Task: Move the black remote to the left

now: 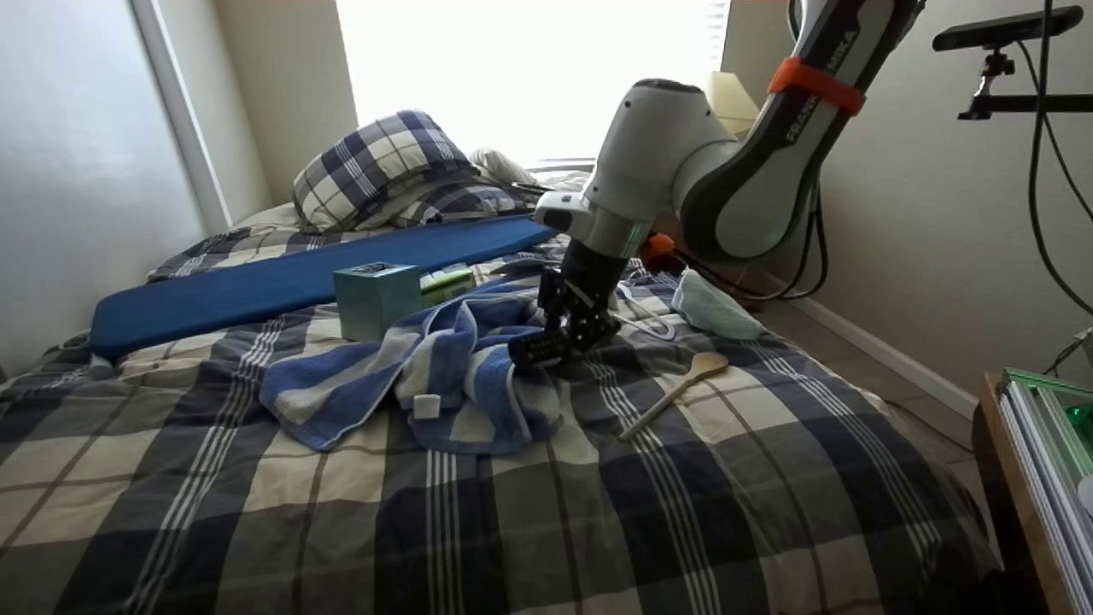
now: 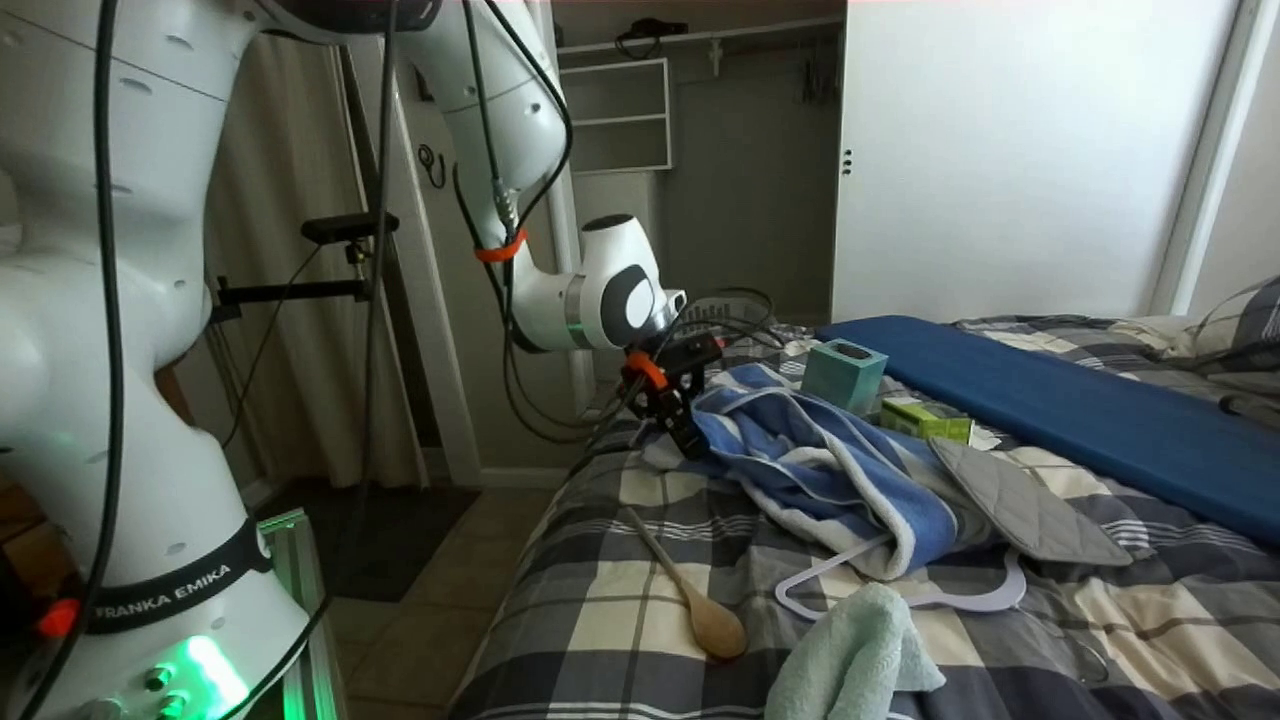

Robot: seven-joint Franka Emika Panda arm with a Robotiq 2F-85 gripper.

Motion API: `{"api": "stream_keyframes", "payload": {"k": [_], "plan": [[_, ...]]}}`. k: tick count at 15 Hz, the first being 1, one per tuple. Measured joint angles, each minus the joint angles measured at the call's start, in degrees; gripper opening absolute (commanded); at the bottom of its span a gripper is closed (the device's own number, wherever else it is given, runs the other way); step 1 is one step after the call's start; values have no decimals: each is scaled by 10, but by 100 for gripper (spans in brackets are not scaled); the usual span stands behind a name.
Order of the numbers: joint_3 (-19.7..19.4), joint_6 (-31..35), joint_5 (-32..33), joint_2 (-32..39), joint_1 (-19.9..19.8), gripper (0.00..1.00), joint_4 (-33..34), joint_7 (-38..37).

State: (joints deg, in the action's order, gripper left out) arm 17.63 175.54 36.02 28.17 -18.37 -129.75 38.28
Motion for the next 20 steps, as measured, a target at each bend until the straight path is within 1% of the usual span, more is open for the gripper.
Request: {"api": "stream_keyframes", "payload": {"k": [3, 4, 5, 6, 7, 9, 13, 14, 17, 19, 20], "plan": [[111, -48, -50, -40, -72, 23, 1, 37], [156, -66, -83, -47, -102, 48, 4, 62], [200, -80, -116, -49, -132, 48, 8, 86], [233, -90, -136, -50, -155, 48, 13, 103], [250, -95, -145, -50, -169, 48, 17, 110], [255, -96, -147, -49, -178, 48, 18, 115], [256, -96, -147, -45, -180, 48, 18, 117], [256, -96, -147, -45, -180, 23, 18, 117], [256, -96, -146, -44, -179, 23, 19, 117], [257, -96, -146, -33, -166, 23, 40, 117], [259, -97, -146, -21, -153, 23, 60, 117]]}}
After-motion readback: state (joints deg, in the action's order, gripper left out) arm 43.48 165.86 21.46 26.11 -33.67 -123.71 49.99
